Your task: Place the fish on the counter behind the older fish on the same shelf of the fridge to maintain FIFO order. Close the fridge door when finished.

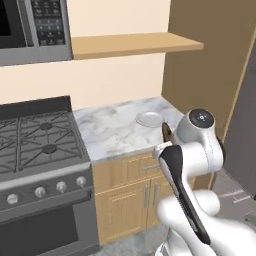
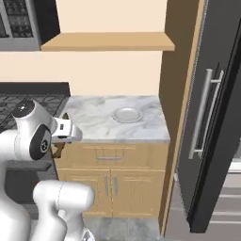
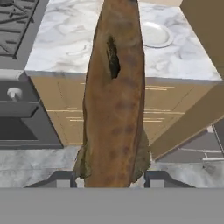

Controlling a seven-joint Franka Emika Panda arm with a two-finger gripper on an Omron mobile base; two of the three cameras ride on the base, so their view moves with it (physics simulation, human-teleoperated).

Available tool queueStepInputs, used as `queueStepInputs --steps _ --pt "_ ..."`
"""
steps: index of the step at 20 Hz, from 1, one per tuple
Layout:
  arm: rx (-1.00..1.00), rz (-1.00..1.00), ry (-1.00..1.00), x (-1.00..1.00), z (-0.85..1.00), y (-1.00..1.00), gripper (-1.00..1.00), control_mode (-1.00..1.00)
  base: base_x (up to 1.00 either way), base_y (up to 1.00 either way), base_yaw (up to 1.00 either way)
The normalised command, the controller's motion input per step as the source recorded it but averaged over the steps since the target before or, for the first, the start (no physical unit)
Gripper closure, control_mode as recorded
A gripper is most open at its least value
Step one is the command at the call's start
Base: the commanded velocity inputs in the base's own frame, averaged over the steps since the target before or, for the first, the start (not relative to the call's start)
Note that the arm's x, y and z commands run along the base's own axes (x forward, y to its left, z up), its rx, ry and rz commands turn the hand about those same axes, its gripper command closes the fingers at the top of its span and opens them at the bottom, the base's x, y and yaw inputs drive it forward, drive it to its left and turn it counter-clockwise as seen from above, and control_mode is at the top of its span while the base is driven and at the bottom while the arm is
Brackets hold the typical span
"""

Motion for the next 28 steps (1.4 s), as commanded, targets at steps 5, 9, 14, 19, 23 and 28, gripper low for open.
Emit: queueStepInputs --steps 5,9,14,19,23,28 --pt "0.0 0.0 0.0 0.0 0.0 0.0 1.0 1.0 -0.82 0.13 -0.75" --pt "0.0 0.0 0.0 0.0 0.0 0.0 1.0 1.0 -0.33 0.0 -0.89" --pt "0.0 0.0 0.0 0.0 0.0 0.0 1.0 1.0 -0.14 -0.58 -0.76" --pt "0.0 0.0 0.0 0.0 0.0 0.0 1.0 1.0 0.0 -0.99 -0.68" --pt "0.0 0.0 0.0 0.0 0.0 0.0 1.0 1.0 0.2 -0.76 -0.61" --pt "0.0 0.0 0.0 0.0 0.0 0.0 1.0 1.0 0.95 -0.02 0.0"
